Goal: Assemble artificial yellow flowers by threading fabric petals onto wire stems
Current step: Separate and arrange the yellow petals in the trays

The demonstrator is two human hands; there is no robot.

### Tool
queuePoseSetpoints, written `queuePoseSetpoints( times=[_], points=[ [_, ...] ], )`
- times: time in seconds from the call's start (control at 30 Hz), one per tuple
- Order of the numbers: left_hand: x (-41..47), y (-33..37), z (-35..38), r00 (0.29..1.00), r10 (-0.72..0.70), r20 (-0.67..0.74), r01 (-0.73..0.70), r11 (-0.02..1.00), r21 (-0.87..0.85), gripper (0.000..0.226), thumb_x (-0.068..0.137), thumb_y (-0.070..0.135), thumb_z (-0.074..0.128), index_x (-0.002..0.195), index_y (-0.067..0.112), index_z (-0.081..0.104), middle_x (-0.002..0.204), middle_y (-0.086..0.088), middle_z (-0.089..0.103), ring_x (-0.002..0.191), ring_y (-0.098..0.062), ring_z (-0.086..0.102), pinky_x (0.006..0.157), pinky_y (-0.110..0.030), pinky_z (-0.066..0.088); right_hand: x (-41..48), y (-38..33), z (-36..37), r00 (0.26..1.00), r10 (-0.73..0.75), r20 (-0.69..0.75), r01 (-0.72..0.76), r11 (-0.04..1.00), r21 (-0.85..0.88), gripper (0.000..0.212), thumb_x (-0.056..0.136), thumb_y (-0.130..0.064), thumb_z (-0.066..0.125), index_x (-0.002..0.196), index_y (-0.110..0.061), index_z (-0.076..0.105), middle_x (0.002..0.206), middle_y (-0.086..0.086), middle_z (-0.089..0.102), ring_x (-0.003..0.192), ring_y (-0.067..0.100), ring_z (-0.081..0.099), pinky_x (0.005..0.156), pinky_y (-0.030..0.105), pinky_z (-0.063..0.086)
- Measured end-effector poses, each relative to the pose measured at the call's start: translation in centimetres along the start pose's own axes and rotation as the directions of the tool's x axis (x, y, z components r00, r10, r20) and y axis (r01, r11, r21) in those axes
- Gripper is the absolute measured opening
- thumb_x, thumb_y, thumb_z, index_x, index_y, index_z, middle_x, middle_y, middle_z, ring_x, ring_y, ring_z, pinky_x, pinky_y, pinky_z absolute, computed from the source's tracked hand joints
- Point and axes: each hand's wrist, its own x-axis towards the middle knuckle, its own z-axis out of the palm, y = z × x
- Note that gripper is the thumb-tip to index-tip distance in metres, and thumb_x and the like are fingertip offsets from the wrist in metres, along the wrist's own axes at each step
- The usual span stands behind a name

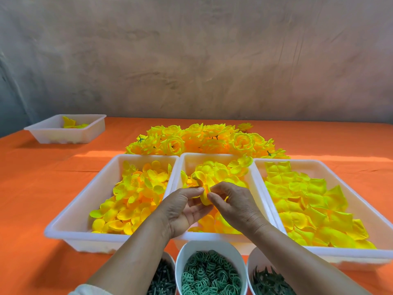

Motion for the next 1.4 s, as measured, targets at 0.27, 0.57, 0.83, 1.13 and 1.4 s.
queuePoseSetpoints(
  times=[0.27,0.57,0.83,1.13,1.4],
  points=[
    [0.0,0.0,0.0,1.000,0.001,-0.020,0.000,0.998,0.064,0.014,0.086,0.002,0.065,0.099,0.005,0.064,0.085,-0.018,0.072,0.070,-0.027,0.072,0.061,-0.037,0.061,0.1,0.3,-0.1,1.000,0.003,0.011,-0.002,0.997,-0.071,0.019,0.096,-0.023,0.055,0.102,-0.018,0.073,0.094,0.003,0.073,0.086,0.021,0.064,0.074,0.032,0.044],
    [0.2,-0.1,-0.1,1.000,-0.018,-0.015,0.020,0.991,0.134,0.018,0.078,0.009,0.073,0.094,0.011,0.063,0.080,-0.015,0.070,0.067,-0.027,0.069,0.064,-0.038,0.060,0.3,0.6,0.1,1.000,0.006,0.015,-0.005,0.996,-0.089,0.016,0.094,-0.025,0.061,0.098,-0.015,0.073,0.096,0.002,0.073,0.089,0.019,0.064,0.074,0.025,0.041],
    [0.0,-0.1,0.0,0.999,-0.040,-0.011,0.041,0.986,0.164,0.037,0.064,0.013,0.081,0.097,0.010,0.063,0.087,-0.015,0.067,0.077,-0.031,0.066,0.066,-0.039,0.059,0.3,0.6,0.0,0.997,0.071,-0.010,-0.071,0.997,0.044,0.013,0.083,-0.025,0.073,0.075,-0.018,0.066,0.069,-0.008,0.061,0.066,0.011,0.054,0.062,0.025,0.041],
    [0.2,-0.1,0.0,0.999,-0.033,-0.020,0.036,0.989,0.141,0.023,0.072,0.005,0.077,0.092,0.011,0.069,0.088,-0.015,0.070,0.068,-0.032,0.070,0.064,-0.039,0.059,0.7,1.0,-0.1,0.990,0.139,0.003,-0.135,0.959,0.251,0.030,0.088,-0.026,0.068,0.067,-0.017,0.050,0.061,-0.007,0.049,0.060,0.010,0.042,0.058,0.031,0.035],
    [0.4,-0.9,0.9,0.976,0.162,-0.145,-0.095,0.918,0.384,0.009,0.092,0.010,0.062,0.095,0.010,0.071,0.080,-0.013,0.066,0.068,-0.021,0.064,0.062,-0.033,0.059,0.6,0.9,0.0,0.986,0.122,-0.117,-0.086,0.957,0.277,0.025,0.095,-0.025,0.056,0.072,-0.019,0.047,0.062,0.000,0.049,0.061,0.019,0.048,0.058,0.042,0.045]
  ],
)
